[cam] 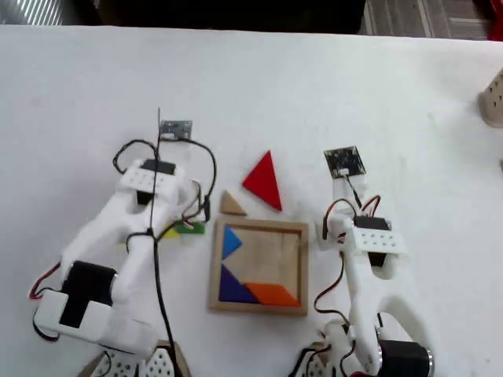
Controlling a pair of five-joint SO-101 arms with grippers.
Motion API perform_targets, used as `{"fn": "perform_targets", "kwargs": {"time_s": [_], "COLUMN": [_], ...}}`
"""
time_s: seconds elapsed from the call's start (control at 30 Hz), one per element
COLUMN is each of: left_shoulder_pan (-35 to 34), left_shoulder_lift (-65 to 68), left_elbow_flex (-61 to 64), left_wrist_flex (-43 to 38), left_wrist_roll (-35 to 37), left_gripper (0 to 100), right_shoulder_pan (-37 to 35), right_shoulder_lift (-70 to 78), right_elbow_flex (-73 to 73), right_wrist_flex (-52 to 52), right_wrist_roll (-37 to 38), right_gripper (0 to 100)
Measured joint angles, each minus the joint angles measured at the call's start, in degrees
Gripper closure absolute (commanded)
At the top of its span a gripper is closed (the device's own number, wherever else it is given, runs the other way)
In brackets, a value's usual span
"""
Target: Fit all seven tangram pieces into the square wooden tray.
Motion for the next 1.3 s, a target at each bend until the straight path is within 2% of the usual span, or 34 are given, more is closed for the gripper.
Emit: {"fn": "perform_targets", "kwargs": {"time_s": [0.53, 0.73, 0.93, 1.03, 1.17, 1.3], "left_shoulder_pan": [1.3, 2.1, 2.2, 2.4, 2.5, 3.0], "left_shoulder_lift": [0.4, 0.4, 0.4, 0.4, 0.4, 0.4], "left_elbow_flex": [0.6, 0.9, 1.3, 1.3, 1.3, 1.3], "left_wrist_flex": [0.1, 0.4, 1.4, 1.5, 1.7, 1.1], "left_wrist_roll": [0.0, -2.0, -2.7, -2.9, -3.9, -9.3], "left_gripper": [79, 67, 67, 75, 97, 96], "right_shoulder_pan": [0.0, 0.0, 0.0, 0.0, 0.0, 0.0], "right_shoulder_lift": [0.0, 0.0, 0.0, 0.0, 0.0, 0.0], "right_elbow_flex": [0.0, 0.0, 0.0, 0.0, 0.0, 0.0], "right_wrist_flex": [0.0, 0.0, 0.0, 0.0, 0.0, 0.0], "right_wrist_roll": [0.0, 0.0, 0.0, 0.0, 0.0, 0.0], "right_gripper": [87.9, 87.9, 87.9, 87.9, 87.9, 87.9]}}
